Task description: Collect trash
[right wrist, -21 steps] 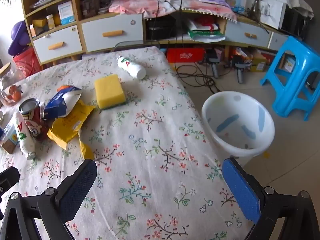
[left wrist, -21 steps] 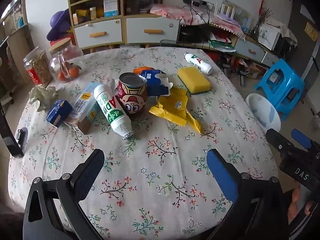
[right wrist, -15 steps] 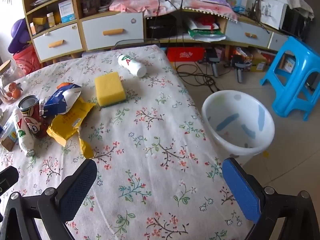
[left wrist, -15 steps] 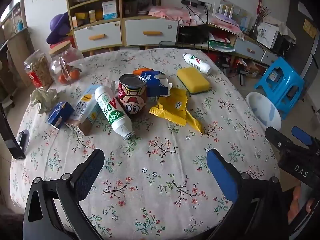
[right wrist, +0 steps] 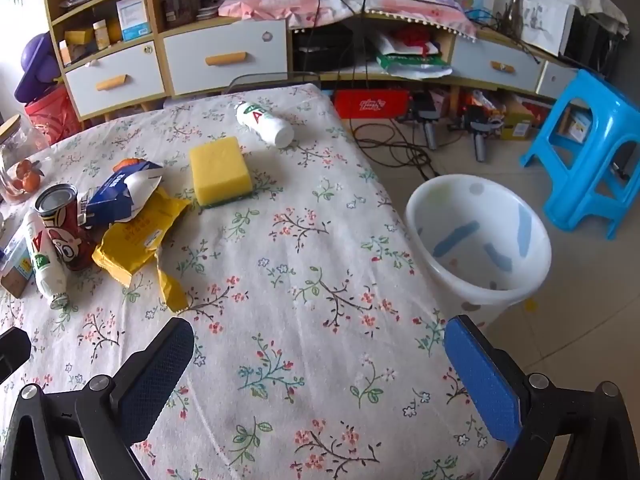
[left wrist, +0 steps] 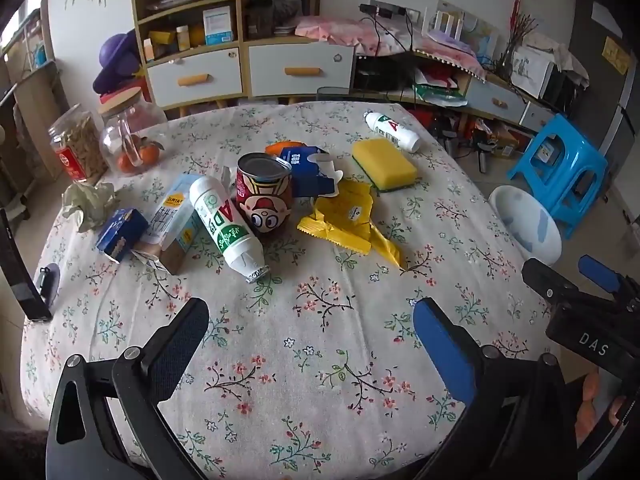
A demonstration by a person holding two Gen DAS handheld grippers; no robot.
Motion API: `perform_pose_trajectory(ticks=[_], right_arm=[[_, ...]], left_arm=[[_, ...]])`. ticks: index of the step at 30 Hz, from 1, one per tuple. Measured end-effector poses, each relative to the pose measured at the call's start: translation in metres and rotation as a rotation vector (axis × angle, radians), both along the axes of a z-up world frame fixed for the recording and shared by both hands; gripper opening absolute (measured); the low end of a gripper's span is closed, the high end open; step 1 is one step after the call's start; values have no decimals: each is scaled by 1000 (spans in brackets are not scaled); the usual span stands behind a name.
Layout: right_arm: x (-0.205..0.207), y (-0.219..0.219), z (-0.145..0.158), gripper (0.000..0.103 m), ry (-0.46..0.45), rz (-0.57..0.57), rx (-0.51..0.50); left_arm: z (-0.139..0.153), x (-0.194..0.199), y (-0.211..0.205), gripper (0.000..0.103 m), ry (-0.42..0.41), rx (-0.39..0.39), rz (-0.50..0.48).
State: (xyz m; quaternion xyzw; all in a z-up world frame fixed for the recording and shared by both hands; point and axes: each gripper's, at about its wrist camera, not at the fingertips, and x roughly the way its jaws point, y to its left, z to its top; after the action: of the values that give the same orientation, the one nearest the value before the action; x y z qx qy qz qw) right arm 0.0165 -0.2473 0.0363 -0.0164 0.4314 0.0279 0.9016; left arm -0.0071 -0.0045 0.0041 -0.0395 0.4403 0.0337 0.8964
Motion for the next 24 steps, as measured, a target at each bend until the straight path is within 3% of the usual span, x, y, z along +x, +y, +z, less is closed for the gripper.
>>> perform_pose_trajectory(ticks=[24], right_arm=[[0,1,-3,103,9,0,5]], left_arm=[[-1,-1,-1,103,-2,0,0]])
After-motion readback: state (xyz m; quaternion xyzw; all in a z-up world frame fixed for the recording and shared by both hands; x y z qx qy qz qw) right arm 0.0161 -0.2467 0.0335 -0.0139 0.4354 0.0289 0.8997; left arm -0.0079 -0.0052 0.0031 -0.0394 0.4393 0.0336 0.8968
